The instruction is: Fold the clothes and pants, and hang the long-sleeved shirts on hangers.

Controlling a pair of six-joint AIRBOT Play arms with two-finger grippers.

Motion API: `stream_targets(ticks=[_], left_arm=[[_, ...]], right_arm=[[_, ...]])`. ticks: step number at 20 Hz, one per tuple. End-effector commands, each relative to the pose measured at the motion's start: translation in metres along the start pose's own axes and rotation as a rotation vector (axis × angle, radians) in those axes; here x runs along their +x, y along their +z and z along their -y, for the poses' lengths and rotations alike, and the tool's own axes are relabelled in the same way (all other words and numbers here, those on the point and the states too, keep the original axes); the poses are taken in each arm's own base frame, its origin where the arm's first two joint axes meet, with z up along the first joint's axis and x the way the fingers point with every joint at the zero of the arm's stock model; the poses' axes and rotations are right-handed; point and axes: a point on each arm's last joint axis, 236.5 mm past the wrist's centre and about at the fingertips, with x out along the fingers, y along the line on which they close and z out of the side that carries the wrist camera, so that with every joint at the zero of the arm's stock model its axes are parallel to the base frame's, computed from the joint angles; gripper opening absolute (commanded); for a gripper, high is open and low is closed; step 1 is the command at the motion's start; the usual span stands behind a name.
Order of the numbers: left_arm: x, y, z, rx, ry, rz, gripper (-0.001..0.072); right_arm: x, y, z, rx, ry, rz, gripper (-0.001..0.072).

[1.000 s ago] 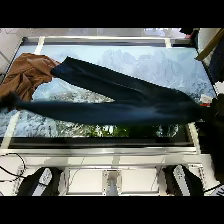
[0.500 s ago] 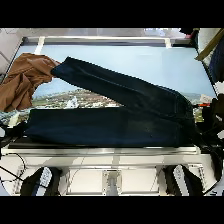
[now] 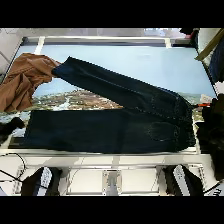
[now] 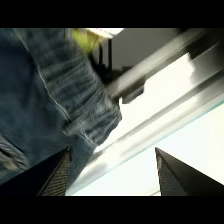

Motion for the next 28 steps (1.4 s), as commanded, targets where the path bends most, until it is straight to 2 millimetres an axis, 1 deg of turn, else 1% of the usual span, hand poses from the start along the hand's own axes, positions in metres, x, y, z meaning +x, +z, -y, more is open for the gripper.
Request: stream_targets(ticks=[1,2,3,4,5,6,7,9,10,11,12,13,14,15,17,18,19,22,24,26,27,28], left_arm=[[-0.066,0.091,0.041,-0.105,-0.192,0.298,0.0695],[-0.09,0.122,0.065,-0.119,-0.305,0.399,0.0695],[-0.102,0.139,0.089,-0.102,-0.396,0.438,0.0694],[-0.102,0.146,0.117,-0.095,-0.489,0.408,0.0694],[-0.09,0.147,0.146,-0.087,-0.568,0.349,0.0694],[-0.069,0.142,0.178,-0.092,-0.633,0.263,0.0694],[-0.042,0.132,0.21,-0.1,-0.678,0.164,0.0694],[0.004,0.105,0.268,-0.048,-0.72,0.018,0.0694],[0.027,0.088,0.296,-0.012,-0.725,-0.043,0.0694],[0.046,0.074,0.319,0.014,-0.727,-0.089,0.0694],[0.066,0.059,0.337,0.019,-0.723,-0.133,0.0694],[0.083,0.049,0.351,0.008,-0.716,-0.165,0.0694],[0.096,0.045,0.36,-0.012,-0.708,-0.17,0.0694],[0.108,0.047,0.367,-0.033,-0.704,-0.154,0.0695],[0.12,0.059,0.379,-0.097,-0.715,-0.101,0.0694],[0.125,0.061,0.382,-0.104,-0.714,-0.091,0.0694],[0.132,0.059,0.384,-0.101,-0.712,-0.104,0.0693],[0.147,0.059,0.379,-0.113,-0.693,-0.11,0.0693],[0.154,0.065,0.376,-0.129,-0.683,-0.086,0.069],[0.158,0.073,0.378,-0.139,-0.683,-0.058,0.0685],[0.16,0.078,0.381,-0.142,-0.687,-0.046,0.0672],[0.164,0.081,0.385,-0.144,-0.69,-0.043,0.0641]], right_arm=[[-0.077,0.057,0.007,0.044,-0.004,0.224,0.0576],[-0.104,0.082,0.0,0.08,0.038,0.341,0.0576],[-0.128,0.105,-0.012,0.098,0.102,0.453,0.0576],[-0.149,0.126,-0.03,0.124,0.196,0.546,0.0575],[-0.164,0.141,-0.051,0.157,0.314,0.603,0.0575],[-0.171,0.148,-0.072,0.169,0.421,0.617,0.0575],[-0.176,0.151,-0.094,0.159,0.53,0.608,0.0574],[-0.183,0.152,-0.122,0.139,0.672,0.581,0.0572],[-0.184,0.152,-0.128,0.132,0.703,0.572,0.0557],[-0.184,0.151,-0.129,0.121,0.706,0.573,0.0554],[-0.184,0.151,-0.129,0.112,0.702,0.576,0.055],[-0.184,0.15,-0.129,0.104,0.7,0.575,0.0549],[-0.183,0.148,-0.13,0.084,0.697,0.572,0.0549],[-0.182,0.146,-0.13,0.072,0.694,0.567,0.0549],[-0.181,0.142,-0.132,0.046,0.693,0.555,0.0549],[-0.181,0.142,-0.133,0.045,0.694,0.554,0.0549],[-0.181,0.142,-0.132,0.046,0.693,0.555,0.0549],[-0.18,0.143,-0.132,0.04,0.689,0.559,0.0549],[-0.18,0.143,-0.132,0.039,0.69,0.559,0.0549],[-0.18,0.143,-0.132,0.039,0.689,0.56,0.0549],[-0.18,0.143,-0.132,0.039,0.689,0.56,0.0549],[-0.18,0.143,-0.132,0.039,0.689,0.56,0.0549]])
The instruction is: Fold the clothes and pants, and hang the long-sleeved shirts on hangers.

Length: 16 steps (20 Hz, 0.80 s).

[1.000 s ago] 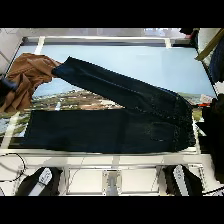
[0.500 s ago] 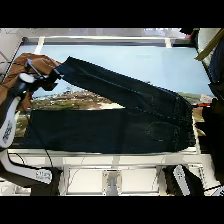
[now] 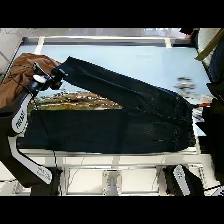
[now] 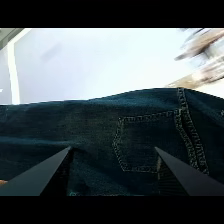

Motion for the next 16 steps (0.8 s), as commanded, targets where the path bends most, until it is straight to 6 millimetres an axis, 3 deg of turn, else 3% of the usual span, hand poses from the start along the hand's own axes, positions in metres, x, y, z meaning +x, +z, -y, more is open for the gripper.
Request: stream_targets(ticks=[1,7,14,15,16], left_arm=[[0.016,0.014,0.001,-0.019,-0.009,0.037,0.0635],[0.045,-0.002,0.002,-0.03,-0.018,-0.03,0.058],[0.042,-0.002,-0.005,-0.042,-0.012,-0.062,0.058],[0.042,0.001,-0.005,-0.042,-0.013,-0.054,0.0564],[0.042,0.003,-0.003,-0.041,-0.016,-0.045,0.0464]], right_arm=[[0.0,0.0,-0.001,-0.003,0.002,-0.001,0.0549],[0.0,0.0,-0.001,-0.003,0.002,-0.001,0.0549],[0.0,0.0,-0.001,-0.013,0.002,0.0,0.0549],[0.0,0.0,-0.001,-0.013,0.002,0.0,0.0549],[0.0,0.0,-0.001,-0.013,0.002,0.0,0.0549]])
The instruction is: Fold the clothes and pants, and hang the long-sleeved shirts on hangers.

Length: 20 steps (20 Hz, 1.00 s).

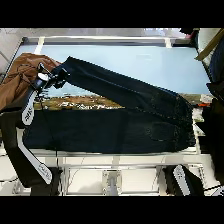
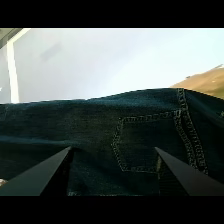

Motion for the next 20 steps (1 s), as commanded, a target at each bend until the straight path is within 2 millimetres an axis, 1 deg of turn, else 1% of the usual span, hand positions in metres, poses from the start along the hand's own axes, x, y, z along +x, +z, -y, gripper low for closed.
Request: stream_targets(ticks=[1,2,3,5,7,8,9,11,12,13,14,15,16,17,19,20], left_arm=[[0.0,0.004,0.004,0.003,-0.006,0.014,0.0382],[0.0,0.005,0.005,0.004,-0.009,0.021,0.016],[0.0,0.005,0.009,0.016,-0.013,0.022,0.0007],[-0.007,0.011,0.021,0.026,-0.033,0.03,0.0009],[-0.029,0.023,0.038,0.083,-0.042,0.046,0.0009],[-0.046,0.029,0.04,0.175,-0.011,0.048,0.0009],[-0.065,0.034,0.039,0.276,0.037,0.041,0.0009],[-0.108,0.037,0.028,0.408,0.161,-0.012,0.0009],[-0.128,0.039,0.016,0.465,0.241,-0.028,0.001],[-0.149,0.041,-0.002,0.507,0.34,-0.041,0.0011],[-0.166,0.042,-0.024,0.535,0.436,-0.055,0.0011],[-0.178,0.035,-0.046,0.539,0.511,-0.075,0.0011],[-0.184,0.024,-0.066,0.543,0.551,-0.106,0.0011],[-0.184,0.007,-0.087,0.534,0.575,-0.148,0.001],[-0.177,-0.033,-0.126,0.511,0.614,-0.243,0.0011],[-0.175,-0.048,-0.141,0.504,0.626,-0.274,0.001]], right_arm=[[0.0,0.0,0.0,-0.003,0.0,0.0,0.0549],[0.0,0.0,0.0,-0.003,0.0,0.0,0.0549],[0.0,0.0,0.0,-0.003,0.001,0.0,0.0549],[0.0,0.001,0.001,-0.013,-0.006,0.001,0.0549],[0.0,-0.001,0.007,-0.026,-0.031,-0.006,0.0548],[0.0,-0.002,0.01,-0.032,-0.042,-0.01,0.0548],[0.0,-0.003,0.011,-0.034,-0.046,-0.014,0.0548],[0.0,-0.003,0.012,-0.037,-0.05,-0.017,0.0548],[0.0,-0.003,0.012,-0.037,-0.051,-0.017,0.0548],[0.0,-0.003,0.012,-0.037,-0.051,-0.017,0.0548],[0.0,-0.004,0.012,-0.037,-0.05,-0.018,0.0548],[0.0,-0.005,0.011,-0.036,-0.049,-0.022,0.0549],[0.0,-0.007,0.011,-0.036,-0.046,-0.031,0.0549],[0.0,-0.011,0.01,-0.036,-0.04,-0.049,0.0548],[-0.001,-0.023,0.006,-0.035,-0.025,-0.101,0.0549],[-0.002,-0.029,0.006,-0.037,-0.026,-0.123,0.0549]])
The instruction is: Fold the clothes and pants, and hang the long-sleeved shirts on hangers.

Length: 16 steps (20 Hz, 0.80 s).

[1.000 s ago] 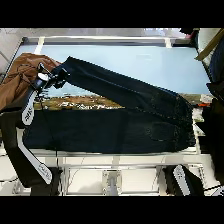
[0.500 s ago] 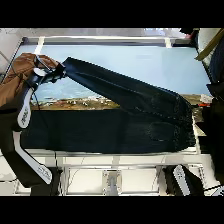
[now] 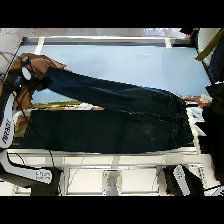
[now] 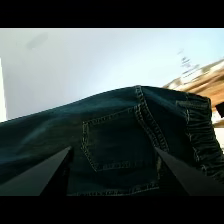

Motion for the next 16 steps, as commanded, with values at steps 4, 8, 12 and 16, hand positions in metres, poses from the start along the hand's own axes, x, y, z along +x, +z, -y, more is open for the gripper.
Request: stream_targets(ticks=[4,8,12,16], left_arm=[[0.033,-0.088,-0.035,-0.025,0.099,-0.158,0.005],[-0.009,-0.041,-0.033,-0.054,0.073,0.011,0.061],[-0.12,-0.015,-0.085,-0.154,0.141,0.18,0.061],[-0.172,-0.121,-0.188,-0.524,0.353,0.13,0.0607]], right_arm=[[-0.003,-0.023,0.01,-0.032,-0.046,-0.1,0.0549],[-0.005,-0.031,0.025,-0.056,-0.104,-0.137,0.0549],[-0.029,-0.056,0.082,-0.155,-0.358,-0.26,0.0549],[-0.036,-0.097,0.119,-0.142,-0.487,-0.379,0.0549]])
